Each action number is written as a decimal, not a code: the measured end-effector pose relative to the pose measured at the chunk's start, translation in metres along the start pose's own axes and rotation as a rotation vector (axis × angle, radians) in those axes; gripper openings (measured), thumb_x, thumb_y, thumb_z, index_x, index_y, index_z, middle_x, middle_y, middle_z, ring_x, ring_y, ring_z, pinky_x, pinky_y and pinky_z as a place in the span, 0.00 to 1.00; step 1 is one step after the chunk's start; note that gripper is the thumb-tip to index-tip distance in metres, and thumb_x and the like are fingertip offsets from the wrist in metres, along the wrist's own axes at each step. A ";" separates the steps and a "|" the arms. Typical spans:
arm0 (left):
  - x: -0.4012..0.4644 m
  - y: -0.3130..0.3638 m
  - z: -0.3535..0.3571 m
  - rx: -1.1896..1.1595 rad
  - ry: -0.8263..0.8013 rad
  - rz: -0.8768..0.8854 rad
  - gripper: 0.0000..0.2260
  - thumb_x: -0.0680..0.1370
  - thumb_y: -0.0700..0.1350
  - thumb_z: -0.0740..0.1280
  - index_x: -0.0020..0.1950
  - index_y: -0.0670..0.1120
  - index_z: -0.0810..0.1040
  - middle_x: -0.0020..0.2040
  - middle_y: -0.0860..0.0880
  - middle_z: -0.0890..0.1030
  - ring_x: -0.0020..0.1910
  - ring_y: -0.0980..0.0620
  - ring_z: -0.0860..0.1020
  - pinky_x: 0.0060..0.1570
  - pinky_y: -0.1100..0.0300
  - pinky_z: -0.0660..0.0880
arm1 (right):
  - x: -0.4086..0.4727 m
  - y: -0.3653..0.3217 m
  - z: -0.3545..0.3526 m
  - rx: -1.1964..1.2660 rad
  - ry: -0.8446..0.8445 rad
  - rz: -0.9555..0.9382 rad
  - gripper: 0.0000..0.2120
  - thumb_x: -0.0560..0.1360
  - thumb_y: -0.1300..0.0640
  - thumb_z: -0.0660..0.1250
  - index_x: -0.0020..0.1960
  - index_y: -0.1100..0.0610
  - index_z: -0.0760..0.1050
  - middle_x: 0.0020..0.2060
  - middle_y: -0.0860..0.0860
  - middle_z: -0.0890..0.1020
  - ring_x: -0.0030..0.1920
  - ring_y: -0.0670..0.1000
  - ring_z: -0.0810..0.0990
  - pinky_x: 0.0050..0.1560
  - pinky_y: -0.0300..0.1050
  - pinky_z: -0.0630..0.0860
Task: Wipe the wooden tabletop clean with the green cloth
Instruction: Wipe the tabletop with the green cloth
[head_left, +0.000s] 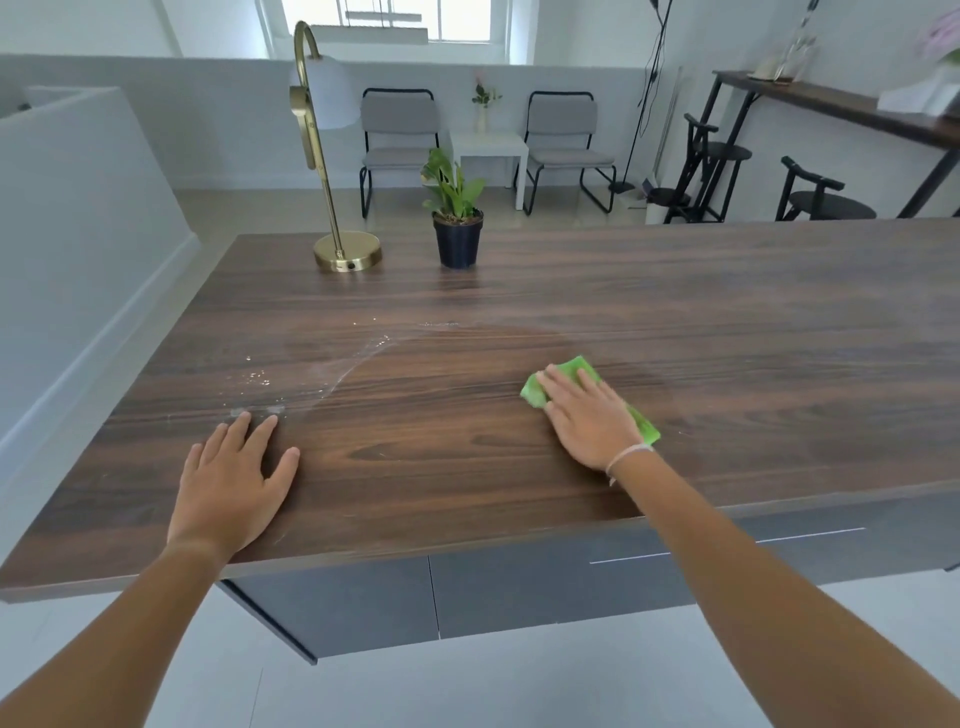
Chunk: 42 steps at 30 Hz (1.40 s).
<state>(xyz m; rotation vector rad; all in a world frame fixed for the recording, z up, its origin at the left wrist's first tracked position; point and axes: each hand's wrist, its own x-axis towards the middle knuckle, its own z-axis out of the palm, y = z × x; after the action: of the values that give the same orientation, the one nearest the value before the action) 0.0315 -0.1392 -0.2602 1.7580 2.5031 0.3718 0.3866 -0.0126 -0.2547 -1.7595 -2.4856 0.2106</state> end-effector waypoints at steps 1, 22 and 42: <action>0.000 0.000 -0.001 -0.002 -0.003 0.000 0.25 0.78 0.56 0.56 0.74 0.48 0.61 0.76 0.44 0.61 0.75 0.44 0.56 0.74 0.47 0.51 | -0.016 -0.005 0.004 -0.006 0.012 -0.079 0.23 0.81 0.50 0.48 0.76 0.46 0.52 0.76 0.43 0.55 0.76 0.53 0.52 0.75 0.48 0.48; -0.004 0.004 -0.006 -0.017 -0.018 -0.001 0.25 0.78 0.55 0.56 0.74 0.48 0.62 0.76 0.44 0.60 0.75 0.43 0.57 0.74 0.47 0.52 | -0.051 0.053 0.001 -0.004 0.019 -0.021 0.22 0.81 0.49 0.49 0.75 0.43 0.54 0.76 0.41 0.55 0.76 0.50 0.52 0.74 0.47 0.52; -0.001 -0.001 -0.004 -0.041 0.009 0.017 0.26 0.78 0.58 0.54 0.74 0.49 0.61 0.76 0.45 0.60 0.76 0.46 0.56 0.75 0.49 0.51 | 0.039 0.018 0.003 0.025 -0.030 -0.059 0.22 0.81 0.50 0.50 0.75 0.47 0.55 0.76 0.46 0.56 0.76 0.51 0.53 0.75 0.51 0.51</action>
<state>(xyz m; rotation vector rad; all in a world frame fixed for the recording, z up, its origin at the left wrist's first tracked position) 0.0300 -0.1407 -0.2569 1.7671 2.4700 0.4297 0.3903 0.0300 -0.2604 -1.6829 -2.5401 0.2642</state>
